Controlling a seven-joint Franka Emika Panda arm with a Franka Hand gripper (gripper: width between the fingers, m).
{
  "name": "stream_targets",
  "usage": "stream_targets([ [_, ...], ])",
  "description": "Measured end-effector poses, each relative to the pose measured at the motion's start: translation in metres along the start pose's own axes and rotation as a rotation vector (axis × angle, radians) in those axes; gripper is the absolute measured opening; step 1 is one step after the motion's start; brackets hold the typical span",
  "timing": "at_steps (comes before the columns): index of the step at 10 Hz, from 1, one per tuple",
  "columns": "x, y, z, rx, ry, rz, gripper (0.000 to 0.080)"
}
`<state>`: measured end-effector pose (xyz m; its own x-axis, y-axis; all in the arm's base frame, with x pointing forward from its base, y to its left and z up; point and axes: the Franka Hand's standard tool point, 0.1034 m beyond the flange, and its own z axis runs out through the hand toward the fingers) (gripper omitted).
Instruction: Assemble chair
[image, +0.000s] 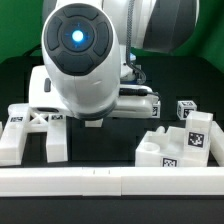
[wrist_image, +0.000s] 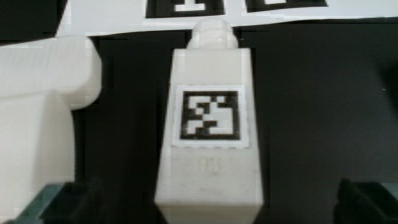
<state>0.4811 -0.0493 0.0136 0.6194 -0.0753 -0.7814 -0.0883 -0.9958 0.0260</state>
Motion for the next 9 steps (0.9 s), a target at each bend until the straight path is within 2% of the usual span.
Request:
stream_targets([
  [1,0.001,0.0,0.004,-0.001,-0.008,0.001,0.0649],
  [3,-0.001,0.002,0.014,0.0,-0.024,0.002,0.0385],
  [4,-0.002,0.002,0.016,0.0,-0.03,0.003,0.0288],
  [7,-0.002,0.001,0.016,0.0,-0.029,0.003,0.0288],
  [9,-0.008,-0.001,0.003,0.001,-0.026,-0.002,0.0288],
])
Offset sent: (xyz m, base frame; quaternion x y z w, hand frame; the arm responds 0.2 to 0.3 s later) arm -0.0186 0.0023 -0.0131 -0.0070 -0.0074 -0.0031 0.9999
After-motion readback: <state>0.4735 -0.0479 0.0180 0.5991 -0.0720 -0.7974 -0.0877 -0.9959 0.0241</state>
